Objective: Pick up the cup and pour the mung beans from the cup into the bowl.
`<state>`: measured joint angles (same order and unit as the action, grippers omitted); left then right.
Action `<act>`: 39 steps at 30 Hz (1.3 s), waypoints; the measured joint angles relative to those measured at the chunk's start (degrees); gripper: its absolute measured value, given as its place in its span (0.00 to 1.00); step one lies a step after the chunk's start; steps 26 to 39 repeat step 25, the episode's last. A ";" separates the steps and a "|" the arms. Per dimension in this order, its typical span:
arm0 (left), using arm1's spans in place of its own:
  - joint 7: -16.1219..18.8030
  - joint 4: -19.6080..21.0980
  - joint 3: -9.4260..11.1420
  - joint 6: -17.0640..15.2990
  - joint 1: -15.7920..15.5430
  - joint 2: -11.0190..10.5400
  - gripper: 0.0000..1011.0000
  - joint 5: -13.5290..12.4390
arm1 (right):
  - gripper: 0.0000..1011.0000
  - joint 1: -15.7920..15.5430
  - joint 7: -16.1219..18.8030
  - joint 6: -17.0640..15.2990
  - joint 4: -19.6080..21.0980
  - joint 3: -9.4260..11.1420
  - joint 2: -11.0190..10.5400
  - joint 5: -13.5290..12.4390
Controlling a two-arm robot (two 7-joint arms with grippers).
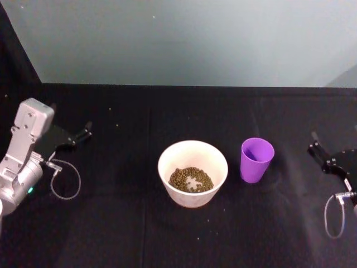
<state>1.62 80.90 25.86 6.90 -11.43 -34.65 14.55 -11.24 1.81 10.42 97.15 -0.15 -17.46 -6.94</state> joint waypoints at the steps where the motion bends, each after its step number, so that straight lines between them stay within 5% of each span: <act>1: 0.00 0.00 0.00 0.00 0.00 0.00 1.00 0.00 | 0.99 0.00 0.00 0.00 0.00 0.00 0.00 0.00; 39: 0.00 0.00 0.00 0.00 0.00 0.00 1.00 0.00 | 0.99 0.00 -0.04 -0.03 0.03 0.00 0.00 0.00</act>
